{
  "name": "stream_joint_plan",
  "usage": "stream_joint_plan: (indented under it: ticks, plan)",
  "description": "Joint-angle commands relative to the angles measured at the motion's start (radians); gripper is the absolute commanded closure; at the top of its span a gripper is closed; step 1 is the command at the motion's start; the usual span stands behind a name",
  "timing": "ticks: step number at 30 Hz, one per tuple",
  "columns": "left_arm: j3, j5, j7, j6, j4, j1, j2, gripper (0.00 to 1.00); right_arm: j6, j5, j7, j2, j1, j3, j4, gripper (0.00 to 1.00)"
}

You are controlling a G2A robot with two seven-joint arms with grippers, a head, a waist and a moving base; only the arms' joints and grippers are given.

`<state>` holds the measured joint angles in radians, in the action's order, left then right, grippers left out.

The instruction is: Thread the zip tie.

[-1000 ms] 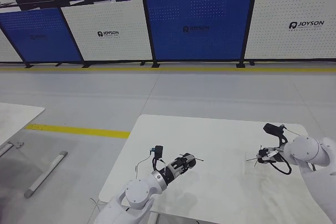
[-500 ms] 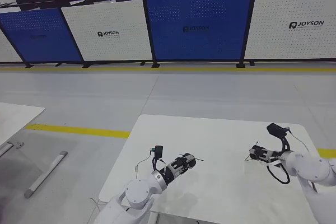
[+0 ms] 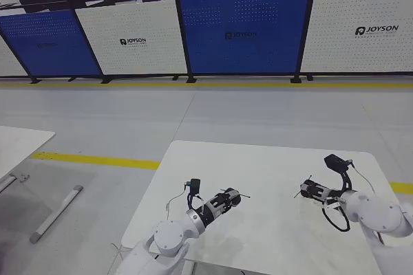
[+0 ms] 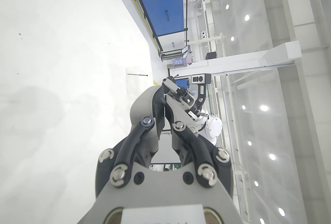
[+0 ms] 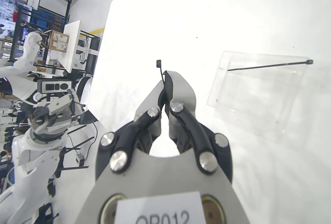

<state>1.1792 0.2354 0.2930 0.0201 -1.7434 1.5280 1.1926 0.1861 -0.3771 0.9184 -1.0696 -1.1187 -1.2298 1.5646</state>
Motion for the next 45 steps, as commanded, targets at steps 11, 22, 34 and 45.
stream_joint_plan:
  ticks: [11,22,34,45]
  plan:
    - [0.0,0.0,0.0,0.0,0.0,0.0,0.0,1.0,-0.105,0.096,-0.131,-0.005,-0.097,-0.009,0.095,1.0]
    - [0.0,0.0,0.0,0.0,0.0,0.0,0.0,1.0,-0.098,0.072,-0.182,-0.016,-0.129,0.06,0.115,1.0]
    - [-0.016,-0.026,-0.006,-0.001,-0.005,-0.011,0.001,1.0,-0.098,0.072,-0.182,-0.016,-0.129,0.06,0.115,1.0]
    - [-0.076,-0.131,0.023,0.065,0.044,-0.085,0.004,1.0,-0.098,0.072,-0.182,-0.016,-0.129,0.06,0.115,1.0]
